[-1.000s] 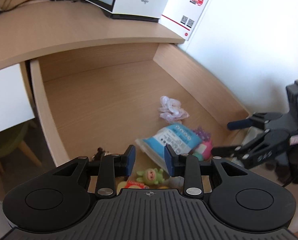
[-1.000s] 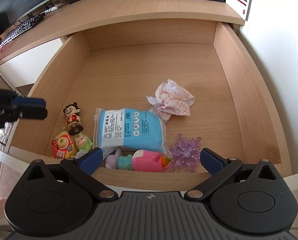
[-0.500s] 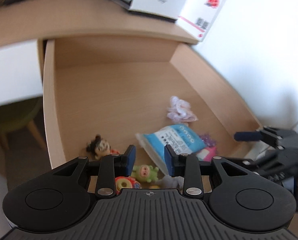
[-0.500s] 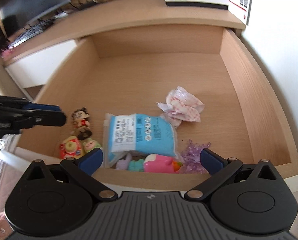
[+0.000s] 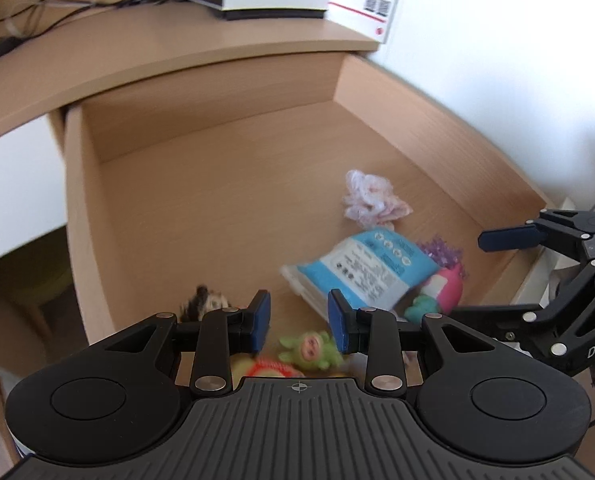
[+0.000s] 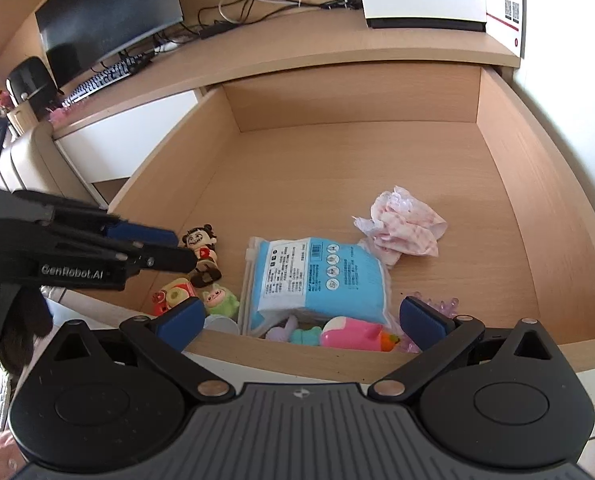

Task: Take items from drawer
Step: 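Lower the left tool into the drawer and grasp the blue-and-white packet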

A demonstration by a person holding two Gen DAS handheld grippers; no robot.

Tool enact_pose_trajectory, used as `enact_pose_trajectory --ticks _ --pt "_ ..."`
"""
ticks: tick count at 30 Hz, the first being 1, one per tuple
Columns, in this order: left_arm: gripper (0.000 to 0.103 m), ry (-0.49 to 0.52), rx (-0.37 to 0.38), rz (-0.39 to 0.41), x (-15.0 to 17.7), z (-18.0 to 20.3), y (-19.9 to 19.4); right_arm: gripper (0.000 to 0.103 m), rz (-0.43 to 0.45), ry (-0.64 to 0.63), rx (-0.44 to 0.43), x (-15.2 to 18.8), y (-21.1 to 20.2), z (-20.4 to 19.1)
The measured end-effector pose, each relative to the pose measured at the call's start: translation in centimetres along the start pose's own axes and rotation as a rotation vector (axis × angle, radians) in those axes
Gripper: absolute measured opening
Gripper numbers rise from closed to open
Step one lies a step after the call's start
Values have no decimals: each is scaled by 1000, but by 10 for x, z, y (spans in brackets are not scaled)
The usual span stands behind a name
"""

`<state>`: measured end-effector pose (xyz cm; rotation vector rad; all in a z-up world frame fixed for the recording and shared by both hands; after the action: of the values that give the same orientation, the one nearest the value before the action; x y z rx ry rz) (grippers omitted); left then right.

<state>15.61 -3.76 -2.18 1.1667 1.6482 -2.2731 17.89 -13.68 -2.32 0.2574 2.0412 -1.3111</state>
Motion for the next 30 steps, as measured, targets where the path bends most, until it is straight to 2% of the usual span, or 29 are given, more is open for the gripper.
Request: enact_pose_trajectory --ticks 5,9,14,19,23,26,30 --pt "35 17 120 -17 -14 -17 15 103 -40 16 23 -3 7 3" --pt "35 37 189 -40 -17 -21 29 103 -89 30 98 -5 15 4" --pt "35 26 218 -35 -15 -20 32 103 -157 47 138 -5 22 7" --pt "35 46 232 -8 -20 -30 17 103 -168 44 177 -3 24 7" --pt "35 77 283 -77 -28 -30 17 103 -170 41 219 -2 27 6" --pt "35 193 344 -155 -32 -10 22 103 -181 41 220 -3 27 6" --pt "35 359 354 -167 -39 22 35 103 -176 37 209 -3 26 6"
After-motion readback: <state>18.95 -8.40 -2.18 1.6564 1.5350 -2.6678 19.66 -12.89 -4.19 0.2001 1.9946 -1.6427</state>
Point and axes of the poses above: each gripper's, at about its wrist camera, not at the fingertips, and y roughly the way its jaws point, z to its right, x to its underside, the point moved 10 cm from there along y, roughly the way its jaws point, and after that the axes turned 2 degrees about y, right-handed, at the moved point
